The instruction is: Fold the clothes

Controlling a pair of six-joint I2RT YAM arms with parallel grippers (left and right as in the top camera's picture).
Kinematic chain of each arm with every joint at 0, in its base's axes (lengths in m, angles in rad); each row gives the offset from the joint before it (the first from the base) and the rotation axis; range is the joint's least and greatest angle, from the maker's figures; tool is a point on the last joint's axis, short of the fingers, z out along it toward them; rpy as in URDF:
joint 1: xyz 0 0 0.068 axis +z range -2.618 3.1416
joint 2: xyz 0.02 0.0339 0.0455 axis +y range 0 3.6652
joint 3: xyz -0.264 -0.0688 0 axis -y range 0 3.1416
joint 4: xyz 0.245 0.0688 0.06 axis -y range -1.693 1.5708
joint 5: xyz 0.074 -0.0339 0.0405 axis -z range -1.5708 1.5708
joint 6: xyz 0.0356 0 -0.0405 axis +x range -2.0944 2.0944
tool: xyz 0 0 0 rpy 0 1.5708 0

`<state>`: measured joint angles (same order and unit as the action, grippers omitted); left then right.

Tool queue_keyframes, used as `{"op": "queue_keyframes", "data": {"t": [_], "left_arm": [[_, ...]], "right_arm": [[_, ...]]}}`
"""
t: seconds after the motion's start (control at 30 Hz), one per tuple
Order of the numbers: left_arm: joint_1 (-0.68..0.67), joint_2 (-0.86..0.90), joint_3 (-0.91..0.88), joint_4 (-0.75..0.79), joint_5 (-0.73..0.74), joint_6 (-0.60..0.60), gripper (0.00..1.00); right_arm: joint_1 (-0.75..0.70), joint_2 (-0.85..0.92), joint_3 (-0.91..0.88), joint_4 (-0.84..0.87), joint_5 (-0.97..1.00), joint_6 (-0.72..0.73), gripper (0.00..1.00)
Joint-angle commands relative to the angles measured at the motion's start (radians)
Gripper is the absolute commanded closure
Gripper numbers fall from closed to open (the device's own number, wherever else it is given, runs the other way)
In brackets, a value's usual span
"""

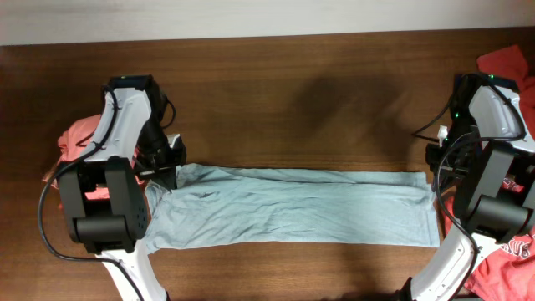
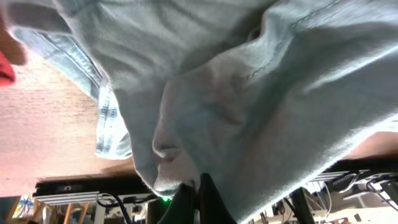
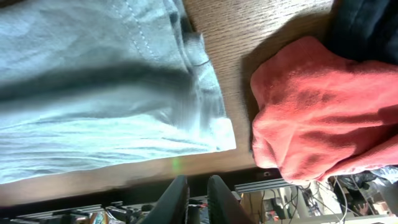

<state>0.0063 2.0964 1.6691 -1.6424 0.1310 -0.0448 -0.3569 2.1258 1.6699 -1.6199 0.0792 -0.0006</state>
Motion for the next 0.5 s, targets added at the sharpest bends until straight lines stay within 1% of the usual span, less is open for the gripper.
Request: {"op": "queue_keyframes", "data": {"t": [0.0, 0.2, 0.23, 0.3, 0.33, 0.37, 0.47], "left_arm": [[0.003, -0.015, -0.038, -0.004, 0.003, 0.012, 1.00], [0.003, -0.015, -0.105, 0.021, 0.003, 0.012, 0.99], [0.003, -0.015, -0.109, 0.026, 0.003, 0.012, 0.99], [0.003, -0.015, -0.109, 0.033, 0.003, 0.012, 0.99], [0.003, -0.015, -0.109, 0.038, 0.003, 0.012, 0.99], [0.003, -0.015, -0.109, 0.043, 0.003, 0.012, 0.99], [0.003, -0.015, -0.109, 0.058, 0.003, 0.012, 0.99]], "right_arm": [[-0.004, 0.005, -0.013, -0.003, 0.027, 0.002, 0.83], [-0.004, 0.005, -0.071, 0.036, 0.030, 0.009, 0.83], [-0.004, 0.005, -0.073, 0.046, 0.016, 0.009, 0.78], [-0.004, 0.005, -0.073, 0.057, -0.008, 0.009, 0.60], [-0.004, 0.005, -0.073, 0.061, -0.019, 0.009, 0.55], [-0.004, 0.005, -0.073, 0.066, -0.026, 0.009, 0.53], [-0.004, 0.005, -0.073, 0.080, -0.026, 0.009, 0.52]]}}
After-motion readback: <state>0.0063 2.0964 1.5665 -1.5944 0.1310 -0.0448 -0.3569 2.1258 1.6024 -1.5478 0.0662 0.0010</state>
